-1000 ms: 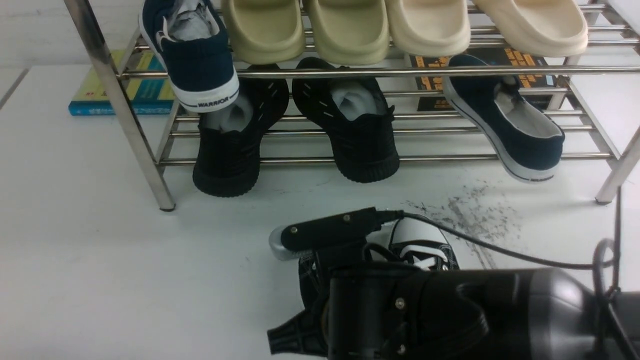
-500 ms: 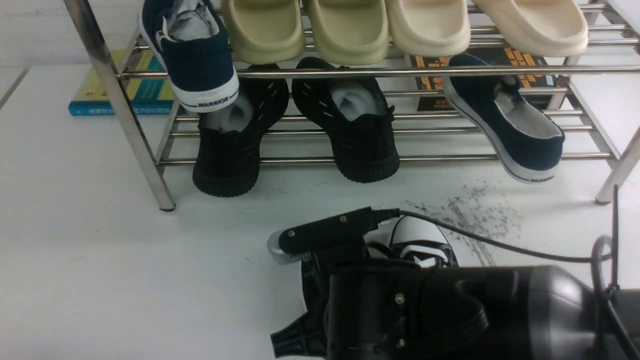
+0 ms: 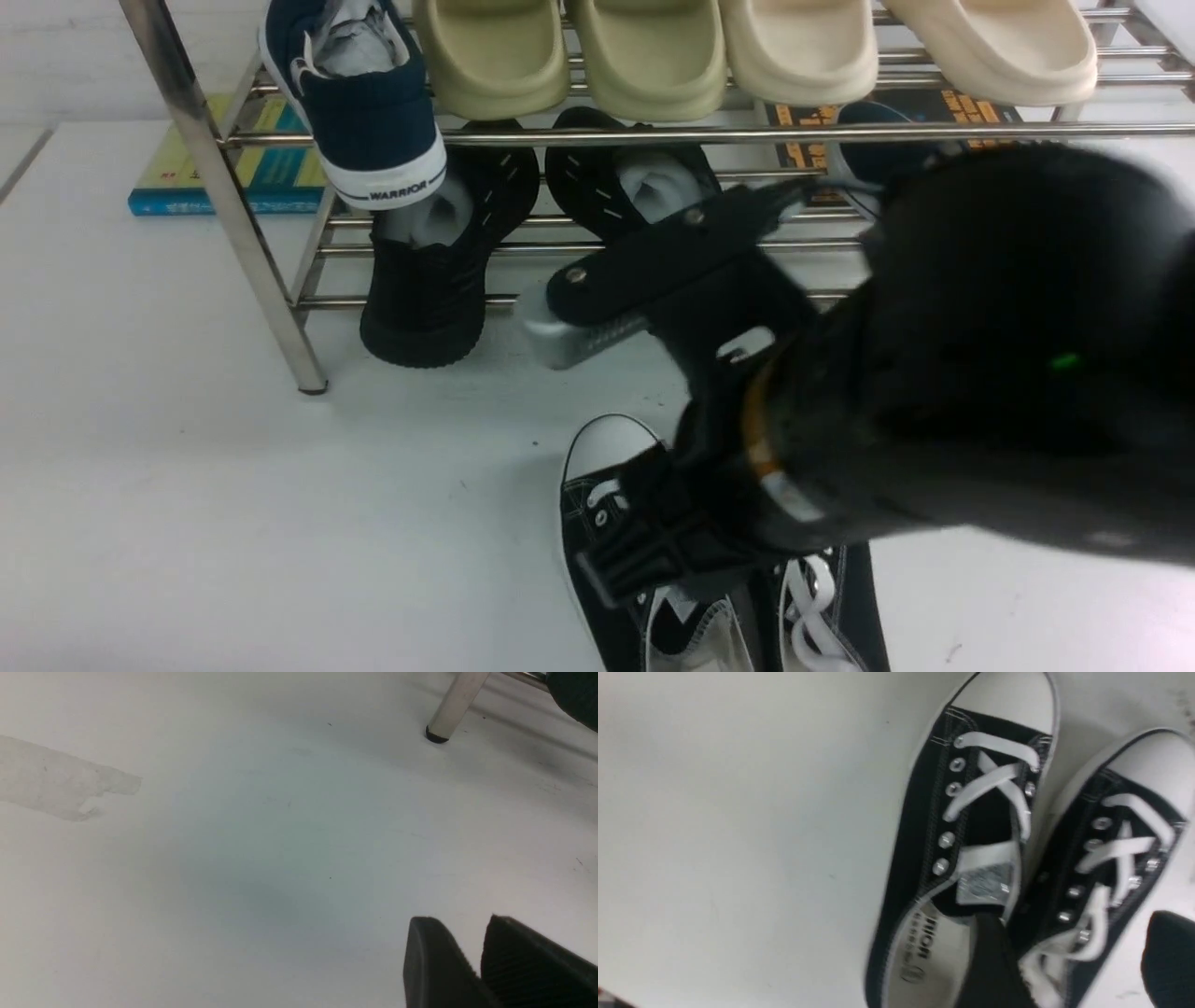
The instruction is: Take the shoes off the shelf with your hand on the white table.
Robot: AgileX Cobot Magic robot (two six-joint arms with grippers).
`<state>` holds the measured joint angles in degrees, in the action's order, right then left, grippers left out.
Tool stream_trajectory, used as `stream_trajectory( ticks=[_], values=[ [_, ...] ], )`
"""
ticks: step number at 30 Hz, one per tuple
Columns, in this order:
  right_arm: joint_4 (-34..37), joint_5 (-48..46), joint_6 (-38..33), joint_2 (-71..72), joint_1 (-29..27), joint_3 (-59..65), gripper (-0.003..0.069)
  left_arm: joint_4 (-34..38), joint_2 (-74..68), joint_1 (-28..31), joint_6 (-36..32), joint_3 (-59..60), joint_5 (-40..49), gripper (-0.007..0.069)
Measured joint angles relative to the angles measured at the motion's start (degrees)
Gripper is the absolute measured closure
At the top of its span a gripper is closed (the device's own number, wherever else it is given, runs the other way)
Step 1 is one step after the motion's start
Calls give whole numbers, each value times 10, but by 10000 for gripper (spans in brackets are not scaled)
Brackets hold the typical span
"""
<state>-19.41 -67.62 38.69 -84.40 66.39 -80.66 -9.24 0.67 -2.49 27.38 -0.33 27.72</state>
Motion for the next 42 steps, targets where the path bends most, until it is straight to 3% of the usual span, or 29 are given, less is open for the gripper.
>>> stream_trajectory(
  ticks=[4,6,9,12,17,19,25,26,29,35,42],
  values=[
    [-2,-29,-73,81,0,-6,351,0,0,0,0,0,0,430],
    [-2,-35,-97,131,0,-6,438,0,0,0,0,0,0,430],
    [-1,-39,-107,206,0,-7,582,0,0,0,0,0,0,430],
    [1,-43,-104,295,0,-5,668,0,0,0,0,0,0,430],
    [1,-43,-81,430,0,51,675,0,0,0,0,0,0,430],
    [-5,-33,-77,532,0,139,675,0,0,0,0,0,0,430],
    [-12,174,-71,694,0,362,673,0,0,0,0,0,0,430],
    [-13,242,-66,719,0,419,673,0,0,0,0,0,0,430],
    [-13,344,-59,726,0,497,673,0,0,0,0,0,0,430],
    [-16,457,-54,723,0,586,670,0,0,0,0,0,0,430],
    [-21,473,-54,723,0,611,666,0,0,0,0,0,0,430]
  ],
)
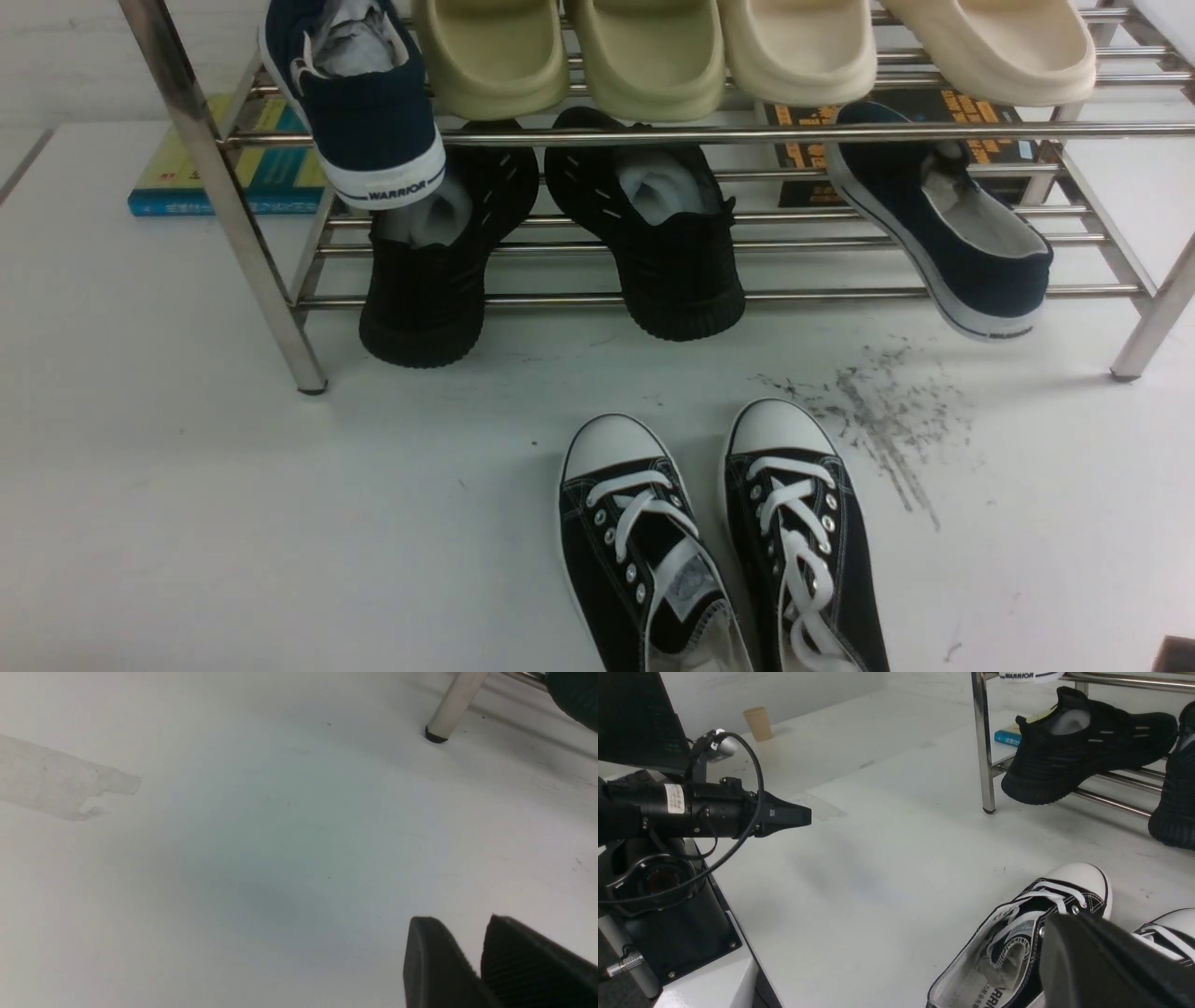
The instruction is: Take the shoes off the shelf with your hand on the white table.
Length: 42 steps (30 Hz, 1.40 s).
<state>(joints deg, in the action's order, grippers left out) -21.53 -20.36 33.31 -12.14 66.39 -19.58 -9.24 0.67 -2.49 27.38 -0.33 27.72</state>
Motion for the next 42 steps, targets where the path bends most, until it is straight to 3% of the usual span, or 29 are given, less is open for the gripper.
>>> stream_trajectory(
  ticks=[22,26,31,32,33,35,37,42],
  values=[
    [1,-4,0,2,-10,28,655,0,0,0,0,0,0,430],
    [47,-4,-24,2,-77,53,653,0,0,0,0,0,0,430],
    [155,-3,-189,25,-225,93,648,0,0,0,0,0,0,430],
    [160,-3,-189,27,-232,94,648,0,0,0,0,0,0,430],
    [210,-3,-261,43,-287,111,646,0,0,0,0,0,0,430],
    [239,-3,-294,52,-317,121,645,0,0,0,0,0,0,430],
    [301,-2,-356,74,-389,150,642,0,0,0,0,0,0,430],
    [307,-2,-384,112,-490,197,636,0,0,0,0,0,0,430]
  ],
)
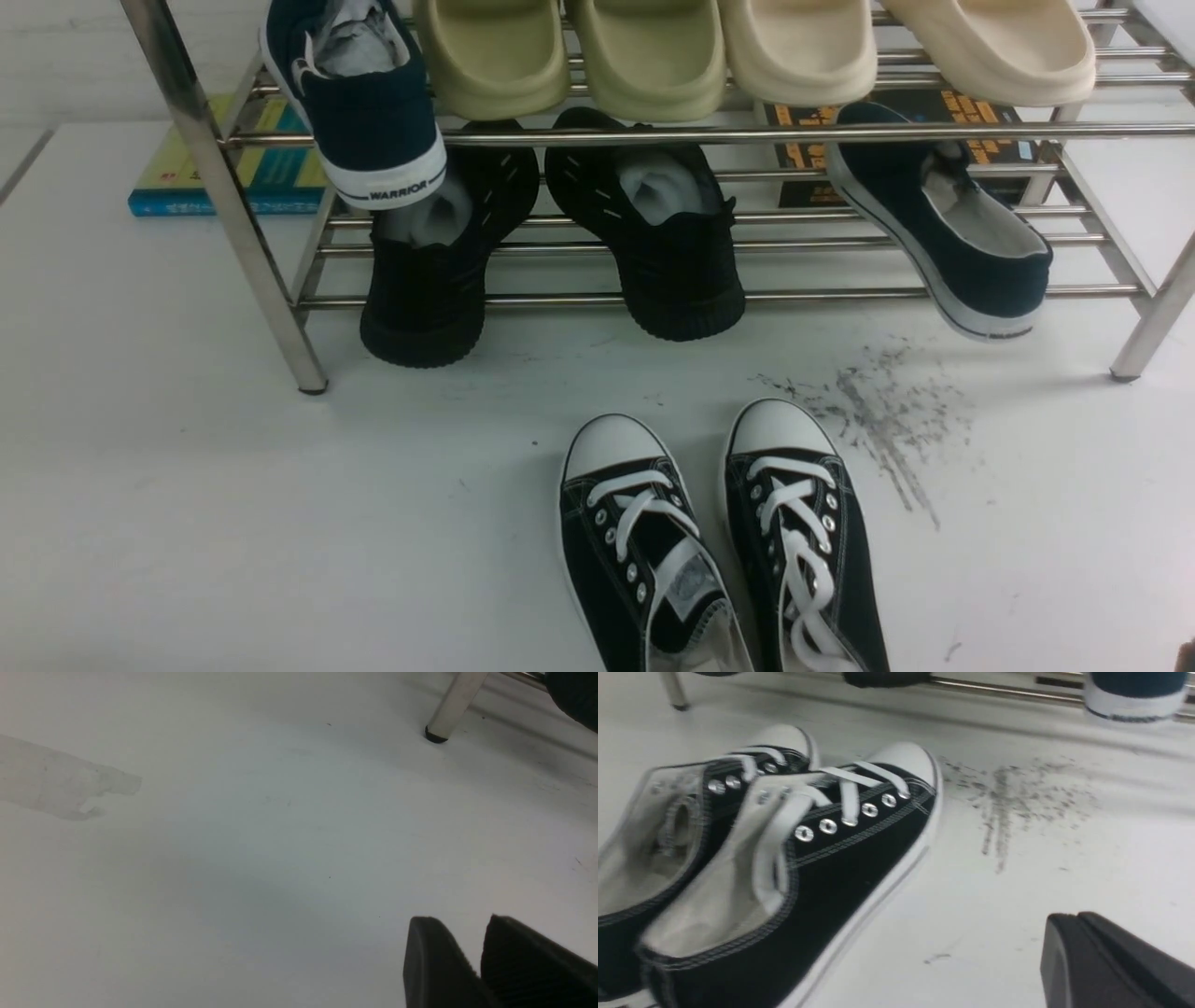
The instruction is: Take the shoes off the shelf with your hand on the white table.
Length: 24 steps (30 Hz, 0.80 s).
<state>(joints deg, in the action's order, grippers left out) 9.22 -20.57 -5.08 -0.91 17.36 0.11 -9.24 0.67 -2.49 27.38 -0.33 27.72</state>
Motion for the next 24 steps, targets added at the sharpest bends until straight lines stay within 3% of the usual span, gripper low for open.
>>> stream_trajectory(
  ticks=[12,24],
  values=[
    [-46,-18,9,14,-133,7,624,0,0,0,0,0,0,426],
    [-82,-19,51,14,-151,7,610,0,0,0,0,0,0,413]
  ],
)
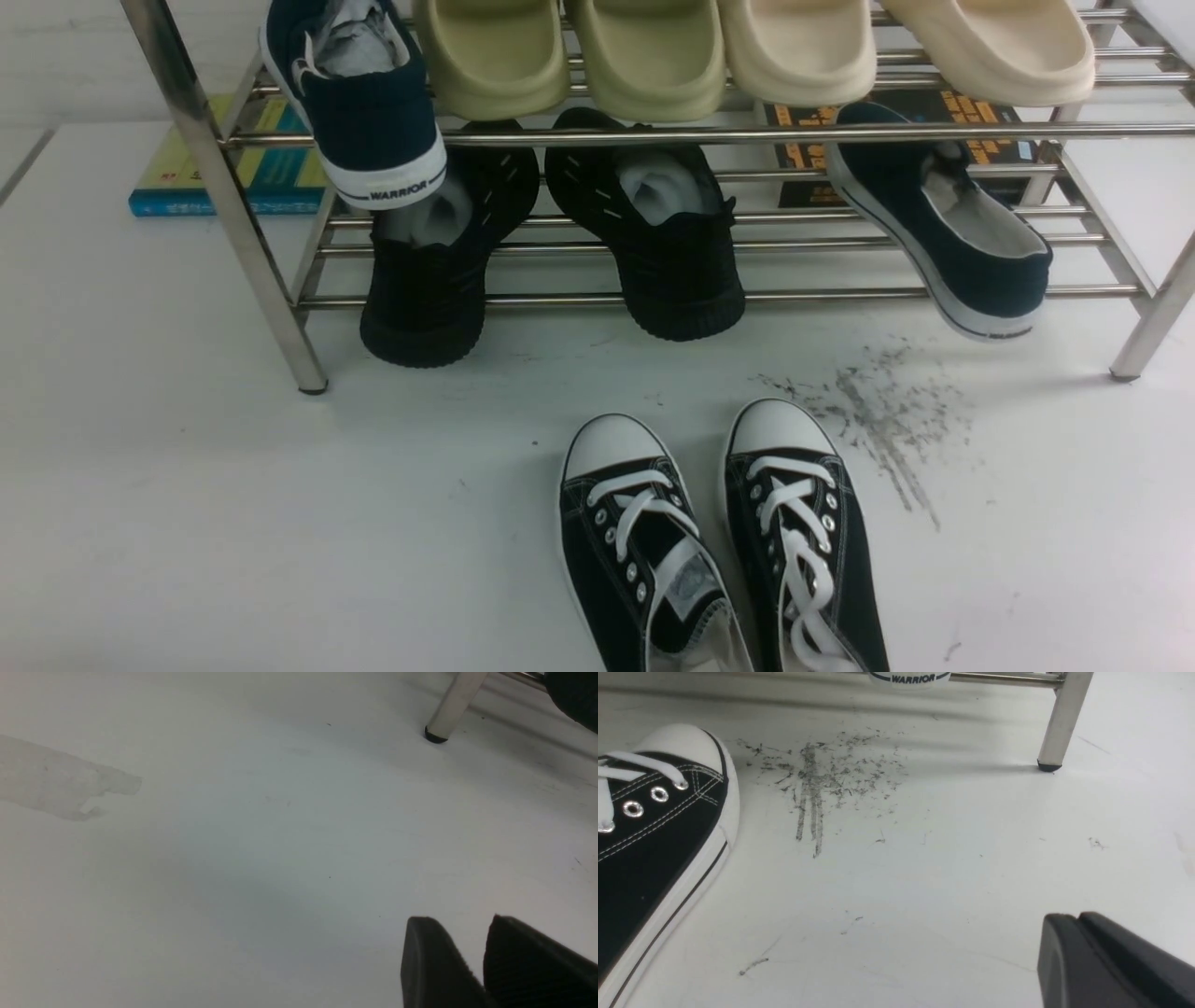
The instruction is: Take the shoes off the shelf with your hand on the white table.
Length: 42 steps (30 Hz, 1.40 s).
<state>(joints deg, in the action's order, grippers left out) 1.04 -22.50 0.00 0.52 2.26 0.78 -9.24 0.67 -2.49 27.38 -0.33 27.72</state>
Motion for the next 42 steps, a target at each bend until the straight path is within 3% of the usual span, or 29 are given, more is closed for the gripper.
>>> stream_trajectory(
  ticks=[42],
  values=[
    [0,0,0,0,-4,0,557,0,0,0,0,0,0,396]
  ],
)
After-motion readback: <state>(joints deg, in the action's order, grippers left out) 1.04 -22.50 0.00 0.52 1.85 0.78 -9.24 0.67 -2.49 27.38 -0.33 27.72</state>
